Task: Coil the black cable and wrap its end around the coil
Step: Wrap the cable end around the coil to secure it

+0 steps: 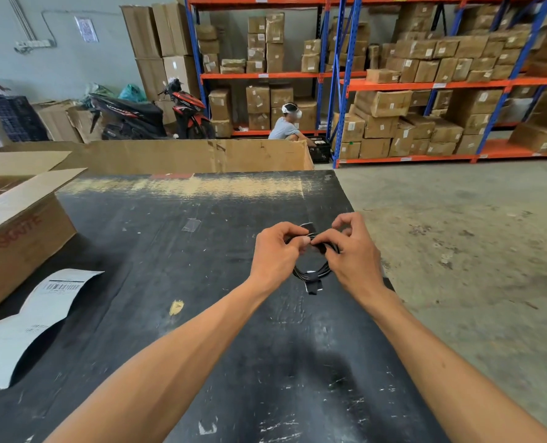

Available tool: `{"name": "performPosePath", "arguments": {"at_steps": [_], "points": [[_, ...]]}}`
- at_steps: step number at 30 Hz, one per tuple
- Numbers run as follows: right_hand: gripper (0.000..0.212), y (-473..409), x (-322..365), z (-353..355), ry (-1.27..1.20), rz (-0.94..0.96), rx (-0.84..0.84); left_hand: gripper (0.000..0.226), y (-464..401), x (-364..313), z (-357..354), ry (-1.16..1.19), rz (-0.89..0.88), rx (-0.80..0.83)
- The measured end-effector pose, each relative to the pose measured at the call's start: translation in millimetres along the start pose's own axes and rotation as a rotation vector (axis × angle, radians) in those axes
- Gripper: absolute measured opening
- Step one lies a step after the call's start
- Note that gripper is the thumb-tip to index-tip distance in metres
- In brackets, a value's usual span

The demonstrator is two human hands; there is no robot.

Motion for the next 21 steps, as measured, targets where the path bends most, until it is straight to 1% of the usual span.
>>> {"name": "performPosePath", "arguments": {"at_steps": [3, 6, 11, 14, 16, 18, 21], "points": [[0.014, -2.3, 3.1, -0.3, -0.099, 0.064, 0.042, 0.009, 0.0, -5.9, -0.9, 0.041, -0.014, 0.020], [0.024, 0.2, 7.6, -0.2, -0.153, 0.106, 0.030, 0.014, -0.1, -8.9, -4.0, 0.119, 0.016, 0.033], [0.032, 10.2, 7.7, 7.0, -0.104, 0.200, -0.081, 0.008, 1.1, 3.9, -11.1, 0.311, 0.236, 0.065], [0.034, 11.5, 7.4, 5.8, -0.094, 0.253, -0.097, 0.010, 2.3, 10.4, -16.6, 0.437, 0.381, 0.099], [0.033, 10.9, 8.2, 5.3, -0.101, 0.281, -0.097, 0.012, 2.5, 13.8, -17.1, 0.515, 0.447, 0.113], [0.034, 9.0, 9.1, 6.2, -0.127, 0.297, -0.088, 0.014, 3.4, 15.2, -16.7, 0.571, 0.478, 0.111], [0.034, 4.7, 11.3, 1.1, -0.154, 0.276, -0.025, 0.013, 3.0, 19.8, -10.3, 0.541, 0.445, 0.025]]}}
Point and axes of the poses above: each hand's wrist, its own y-axis away from the middle knuckle, its own z-axis out of the back of the hand, x = y × z, the point moved 9 cm from there along -y, towards the middle knuckle, and after that the axes turned 8 degrees about -z, right-handed, at the moved point
